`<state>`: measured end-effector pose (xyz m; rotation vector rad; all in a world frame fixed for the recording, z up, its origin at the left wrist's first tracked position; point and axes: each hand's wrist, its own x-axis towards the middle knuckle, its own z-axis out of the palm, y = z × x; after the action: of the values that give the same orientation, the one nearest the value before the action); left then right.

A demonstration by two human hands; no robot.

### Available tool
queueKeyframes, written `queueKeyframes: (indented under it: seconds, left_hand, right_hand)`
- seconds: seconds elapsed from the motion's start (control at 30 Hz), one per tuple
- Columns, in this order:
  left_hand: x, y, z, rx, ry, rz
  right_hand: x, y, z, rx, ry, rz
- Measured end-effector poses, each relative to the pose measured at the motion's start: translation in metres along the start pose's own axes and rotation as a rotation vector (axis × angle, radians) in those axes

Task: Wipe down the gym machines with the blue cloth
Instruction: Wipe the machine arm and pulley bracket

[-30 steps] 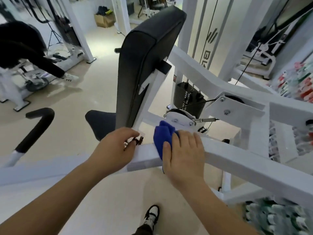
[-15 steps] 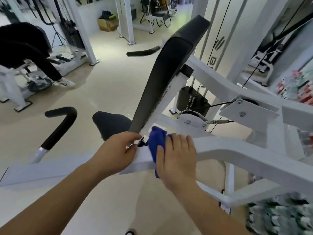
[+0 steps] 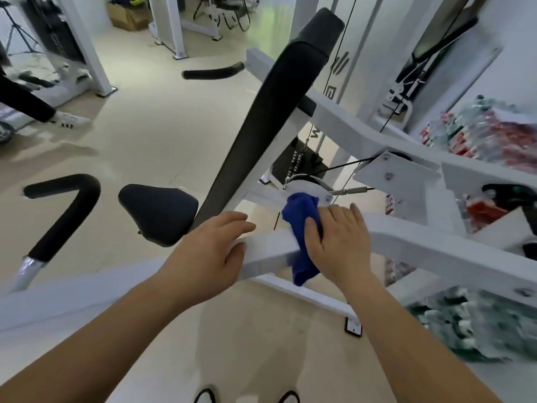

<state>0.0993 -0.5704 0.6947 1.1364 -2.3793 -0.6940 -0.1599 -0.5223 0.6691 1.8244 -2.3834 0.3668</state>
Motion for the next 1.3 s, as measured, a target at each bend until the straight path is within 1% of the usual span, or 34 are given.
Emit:
queueKeyframes:
  seconds: [0.07, 0.17, 0.2, 0.27, 0.37, 0.43, 0.5, 0.53, 0.57, 0.63, 0.7, 0.73, 0.77, 0.83, 0.87, 0.93, 1.03, 1.07, 1.13, 1.2, 1.27, 1.3]
  left_hand:
    - [0.007, 0.0, 0.002, 0.021, -0.016, 0.031]
    - [0.022, 0.004, 0.005, 0.034, -0.011, 0.024]
    - [0.026, 0.006, 0.007, 0.03, -0.012, 0.017]
    - [0.034, 0.009, 0.012, 0.025, -0.019, 0.003]
    - [0.038, 0.007, 0.015, 0.023, -0.04, -0.036]
    - [0.038, 0.001, 0.015, 0.006, -0.037, -0.068]
    - [0.04, -0.002, 0.014, -0.014, -0.018, -0.079]
    - [0.041, -0.002, 0.014, -0.021, -0.009, -0.074]
    - [0.044, -0.001, 0.015, -0.03, -0.004, -0.068]
    - [0.047, -0.001, 0.015, -0.04, -0.015, -0.052]
    - [0.049, -0.002, 0.016, -0.036, -0.044, -0.025]
    - [0.048, -0.004, 0.016, -0.031, -0.057, -0.014]
    - [0.048, -0.008, 0.016, -0.026, -0.074, -0.004]
    - [0.046, -0.016, 0.013, -0.023, -0.113, 0.005]
    - [0.045, -0.021, 0.01, -0.02, -0.127, 0.005]
    - [0.043, -0.031, 0.0, -0.014, -0.143, -0.017]
    - [0.038, -0.047, -0.021, -0.056, -0.139, -0.122]
    - [0.036, -0.054, -0.028, -0.093, -0.128, -0.171]
    - [0.028, -0.066, -0.041, -0.165, -0.119, -0.233]
    - [0.018, -0.076, -0.048, -0.196, -0.138, -0.257]
    - [0.004, -0.082, -0.052, -0.192, -0.156, -0.27]
    - [-0.004, -0.084, -0.054, -0.183, -0.164, -0.264]
  right_hand:
    - [0.014, 0.025, -0.003, -0.081, -0.052, 0.071]
    - [0.032, 0.066, -0.016, -0.199, -0.121, 0.202]
    - [0.035, 0.074, -0.019, -0.202, -0.135, 0.229]
    - [0.039, 0.072, -0.021, -0.152, -0.146, 0.221]
    - [0.031, 0.036, -0.013, -0.031, -0.089, 0.096]
    - [0.013, -0.005, 0.0, 0.042, -0.039, -0.069]
    - [-0.004, -0.037, 0.01, 0.048, 0.004, -0.259]
    - [-0.006, -0.041, 0.012, 0.053, 0.005, -0.313]
    - [-0.001, -0.035, 0.01, 0.062, -0.007, -0.328]
    - [0.017, -0.009, 0.002, -0.002, -0.046, -0.268]
    - [0.034, 0.021, -0.009, -0.098, -0.139, -0.13]
    - [0.042, 0.033, -0.013, -0.096, -0.201, -0.029]
    - [0.048, 0.038, -0.016, -0.088, -0.248, 0.067]
    - [0.054, 0.028, -0.019, -0.142, -0.294, 0.142]
    - [0.052, 0.014, -0.017, -0.125, -0.262, 0.11]
    - [0.034, -0.031, -0.004, -0.12, -0.195, -0.037]
    - [-0.001, -0.105, 0.013, 0.026, -0.069, -0.182]
    - [-0.008, -0.117, 0.015, 0.029, -0.052, -0.232]
    - [-0.006, -0.106, 0.014, 0.009, -0.092, -0.308]
    - [0.005, -0.076, 0.011, -0.065, -0.108, -0.258]
    - [0.013, -0.057, 0.01, -0.114, -0.062, -0.133]
    - [0.013, -0.061, 0.011, -0.112, -0.03, -0.091]
